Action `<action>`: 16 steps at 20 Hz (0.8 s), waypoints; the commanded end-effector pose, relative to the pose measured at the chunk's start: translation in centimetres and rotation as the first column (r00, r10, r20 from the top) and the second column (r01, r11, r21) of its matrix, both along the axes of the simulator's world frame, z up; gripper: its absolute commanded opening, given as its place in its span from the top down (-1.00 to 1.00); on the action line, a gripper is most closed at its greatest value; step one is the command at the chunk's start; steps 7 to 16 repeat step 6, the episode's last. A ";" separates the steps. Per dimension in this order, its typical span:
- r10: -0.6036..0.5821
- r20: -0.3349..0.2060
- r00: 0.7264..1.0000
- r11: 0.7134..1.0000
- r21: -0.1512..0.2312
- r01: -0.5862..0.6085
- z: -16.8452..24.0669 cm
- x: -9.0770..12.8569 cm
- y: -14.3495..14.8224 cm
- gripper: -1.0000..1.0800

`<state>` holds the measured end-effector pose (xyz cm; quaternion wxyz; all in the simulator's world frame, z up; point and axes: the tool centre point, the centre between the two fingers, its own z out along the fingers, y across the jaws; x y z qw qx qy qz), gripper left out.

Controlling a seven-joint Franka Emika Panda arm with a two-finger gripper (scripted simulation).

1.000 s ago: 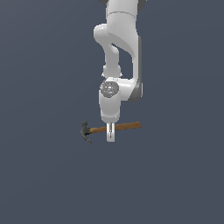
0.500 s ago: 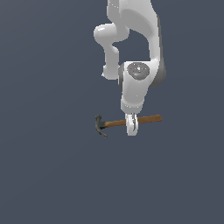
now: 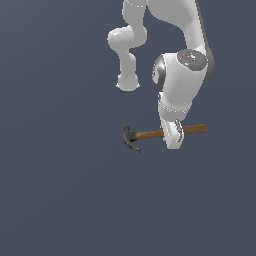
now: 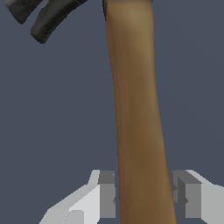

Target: Pick up the object and move it to a goal position.

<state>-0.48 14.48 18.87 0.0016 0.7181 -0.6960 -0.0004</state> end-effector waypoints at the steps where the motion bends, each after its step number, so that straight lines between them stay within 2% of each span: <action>1: -0.001 0.003 1.000 1.000 0.000 0.001 0.9 0.2 0.8 1.00; 16: 0.000 0.003 1.000 1.000 0.002 0.000 1.2 0.4 1.3 1.00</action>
